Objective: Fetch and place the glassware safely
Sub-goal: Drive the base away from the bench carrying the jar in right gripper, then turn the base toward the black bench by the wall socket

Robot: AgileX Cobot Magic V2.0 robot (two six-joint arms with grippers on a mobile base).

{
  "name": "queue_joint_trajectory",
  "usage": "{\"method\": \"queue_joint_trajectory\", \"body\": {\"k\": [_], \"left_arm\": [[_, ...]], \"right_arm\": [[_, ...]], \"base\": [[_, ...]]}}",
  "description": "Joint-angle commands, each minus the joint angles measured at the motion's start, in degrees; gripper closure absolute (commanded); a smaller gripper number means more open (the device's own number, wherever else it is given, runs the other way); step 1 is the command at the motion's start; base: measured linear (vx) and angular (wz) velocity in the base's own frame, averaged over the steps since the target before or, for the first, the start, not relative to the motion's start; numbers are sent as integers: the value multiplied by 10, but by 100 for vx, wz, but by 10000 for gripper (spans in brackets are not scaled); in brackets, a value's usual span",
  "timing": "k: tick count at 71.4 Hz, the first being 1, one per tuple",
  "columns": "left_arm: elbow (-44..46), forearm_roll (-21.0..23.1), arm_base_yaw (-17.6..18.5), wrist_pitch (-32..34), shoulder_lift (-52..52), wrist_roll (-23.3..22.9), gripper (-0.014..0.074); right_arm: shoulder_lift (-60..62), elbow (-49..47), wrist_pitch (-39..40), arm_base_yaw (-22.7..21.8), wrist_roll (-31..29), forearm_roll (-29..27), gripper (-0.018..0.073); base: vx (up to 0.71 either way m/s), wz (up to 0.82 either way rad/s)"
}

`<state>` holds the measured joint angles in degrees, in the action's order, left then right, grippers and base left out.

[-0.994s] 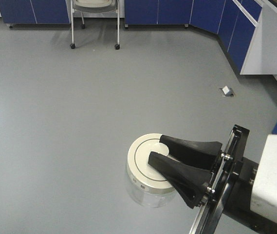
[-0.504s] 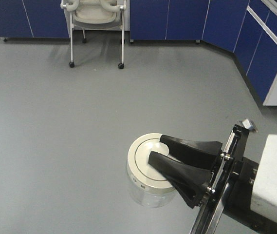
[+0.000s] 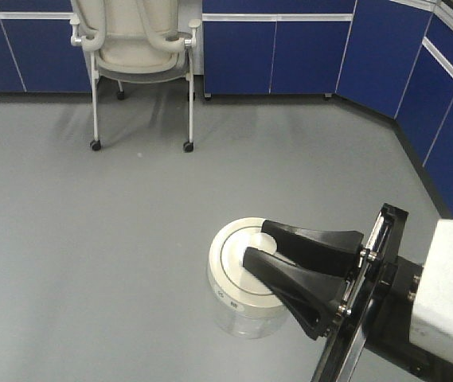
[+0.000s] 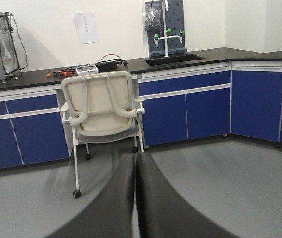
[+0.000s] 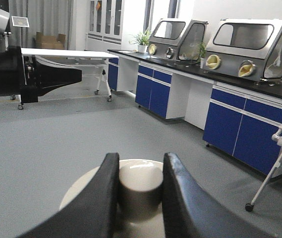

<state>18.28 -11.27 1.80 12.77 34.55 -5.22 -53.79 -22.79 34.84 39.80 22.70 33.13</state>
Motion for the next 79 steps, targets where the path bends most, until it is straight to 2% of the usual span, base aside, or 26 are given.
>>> {"method": "queue_joint_trajectory", "body": {"k": [1, 45, 79], "left_arm": [[16, 4, 2, 41, 0, -5, 603], [16, 4, 2, 41, 1, -5, 603], [16, 4, 2, 41, 1, -5, 603]], "right_arm": [[9, -18, 53, -1, -1, -14, 563], [7, -18, 51, -1, -1, -14, 563], [7, -18, 47, -1, -1, -14, 563]], "base": [[70, -4], [65, 1], [48, 2]]}}
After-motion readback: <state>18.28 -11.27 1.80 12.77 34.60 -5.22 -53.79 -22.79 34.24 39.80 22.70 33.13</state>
